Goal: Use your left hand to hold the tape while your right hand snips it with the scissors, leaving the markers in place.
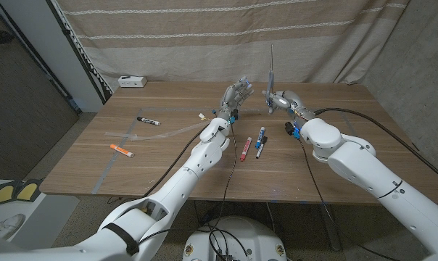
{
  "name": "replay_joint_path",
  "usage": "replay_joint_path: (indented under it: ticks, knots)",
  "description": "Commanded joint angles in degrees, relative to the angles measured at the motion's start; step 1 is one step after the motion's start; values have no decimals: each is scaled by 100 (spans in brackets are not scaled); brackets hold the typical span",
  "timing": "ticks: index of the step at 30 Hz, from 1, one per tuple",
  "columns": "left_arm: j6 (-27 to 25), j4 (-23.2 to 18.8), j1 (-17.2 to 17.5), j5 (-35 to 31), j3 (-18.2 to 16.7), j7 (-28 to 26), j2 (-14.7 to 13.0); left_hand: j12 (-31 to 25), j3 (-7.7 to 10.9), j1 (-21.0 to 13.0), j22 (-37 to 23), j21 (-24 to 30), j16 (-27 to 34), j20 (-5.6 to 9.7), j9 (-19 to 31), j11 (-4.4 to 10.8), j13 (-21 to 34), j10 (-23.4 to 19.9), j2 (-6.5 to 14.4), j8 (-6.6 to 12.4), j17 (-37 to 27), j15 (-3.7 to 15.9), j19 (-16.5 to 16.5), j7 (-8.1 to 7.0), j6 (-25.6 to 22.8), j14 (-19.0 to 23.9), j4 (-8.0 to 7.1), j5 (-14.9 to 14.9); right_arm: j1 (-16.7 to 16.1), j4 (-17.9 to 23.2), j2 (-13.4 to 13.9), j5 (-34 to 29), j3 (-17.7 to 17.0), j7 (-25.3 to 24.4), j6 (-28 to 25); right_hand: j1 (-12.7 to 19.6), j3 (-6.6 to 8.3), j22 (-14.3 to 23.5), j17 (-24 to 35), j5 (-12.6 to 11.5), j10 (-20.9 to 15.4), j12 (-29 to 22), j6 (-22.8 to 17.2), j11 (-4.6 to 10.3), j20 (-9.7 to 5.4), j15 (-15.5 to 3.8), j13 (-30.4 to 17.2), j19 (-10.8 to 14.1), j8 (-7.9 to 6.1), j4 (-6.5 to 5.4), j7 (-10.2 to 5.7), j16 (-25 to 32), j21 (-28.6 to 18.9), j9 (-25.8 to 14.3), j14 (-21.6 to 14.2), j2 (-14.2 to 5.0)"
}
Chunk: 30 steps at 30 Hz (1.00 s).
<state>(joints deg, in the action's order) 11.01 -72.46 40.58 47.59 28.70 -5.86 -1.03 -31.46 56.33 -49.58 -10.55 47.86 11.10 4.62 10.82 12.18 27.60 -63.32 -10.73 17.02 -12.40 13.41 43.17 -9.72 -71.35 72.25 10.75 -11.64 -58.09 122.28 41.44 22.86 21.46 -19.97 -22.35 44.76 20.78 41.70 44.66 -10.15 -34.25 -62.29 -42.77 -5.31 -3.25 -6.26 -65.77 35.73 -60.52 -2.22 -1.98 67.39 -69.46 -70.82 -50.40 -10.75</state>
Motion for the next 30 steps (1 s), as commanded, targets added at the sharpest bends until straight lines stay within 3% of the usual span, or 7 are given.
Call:
replay_joint_path:
  ticks: [1, 3, 6, 8, 21, 24, 30]
  knots:
    - [-80, 6, -20, -2, 27, 26, -5, 10, 42, -72, -11, 21, 41, 548, 26, 26, 18, -57, 7, 2, -16, 19, -31, 1, -60, -27, 6, 7, -152, -64, -35, 341, -135, -35, 400, -56, 30, -339, -73, -42, -1805, -720, -139, 1289, -748, -614, 677, 272, -2919, -3, -98, 241, -94, -2, -263, -53]
    - [-84, 2, -19, -7, 28, 26, -10, 11, 51, -92, -12, 23, 46, 548, 27, 27, 17, -66, 7, 1, -19, 18, -33, 4, -69, -23, 8, 13, -188, -78, -74, 430, -173, -47, 477, -93, 36, -478, -198, -45, -2142, -234, -154, 1270, -805, -616, 1603, 305, -2910, 38, -87, 333, -231, -6, -289, -37]
    - [-85, 0, -18, -9, 28, 26, -11, 6, 55, -109, -13, 25, 46, 548, 27, 28, 22, -76, -1, -3, -20, 20, -35, 0, -69, -26, 14, 18, -219, -76, -100, 505, -199, -87, 534, -102, 75, -707, -262, -45, -2275, 149, -274, 1118, -837, -614, 2238, 343, -2935, 54, 7, 413, -260, -13, -276, -59]
    - [-91, -10, -12, -9, 28, 27, -18, 10, 58, -123, -14, 27, 51, 547, 27, 29, 18, -75, 1, -5, -23, 23, -35, -1, -72, -20, 15, 21, -226, -87, -88, 532, -201, -67, 588, -97, 169, -893, -356, -43, -1946, 911, -306, 973, -841, -610, 3025, 324, -2933, 61, 57, 523, -373, -13, -201, -55]
    - [-128, -78, 31, -6, 32, 14, -55, 15, 69, -189, -20, 44, 61, 540, 29, 26, 20, -92, -5, -19, -32, 25, -38, 1, -95, -13, 9, 48, -315, -69, -48, 790, -270, -42, 776, -171, 353, -1660, -1337, -31, -1264, 2482, -343, 477, -795, -643, 4274, -179, -2978, -41, 213, 0, -401, -17, 564, -68]
    - [-135, -94, 41, -6, 38, 10, -58, 22, 70, -200, -21, 47, 64, 539, 29, 26, 14, -90, -4, -25, -34, 22, -38, 9, -94, -10, 7, 53, -342, -61, -36, 861, -291, -21, 811, -208, 429, -1791, -1650, -41, -1198, 2712, -335, 437, -715, -663, 4455, -378, -2984, -94, 218, -328, -419, -21, 682, -52]
    - [-147, -143, 68, -10, 48, -2, -75, 29, 72, -215, -22, 54, 62, 538, 30, 25, 10, -89, -8, -34, -35, 20, -42, 3, -100, -16, 4, 61, -398, -59, -5, 1053, -350, 83, 907, -544, 332, -2193, -2432, 3, -949, 3209, -359, 313, -540, -629, 4851, -609, -3003, -243, 246, -1279, -491, -21, 895, 129]
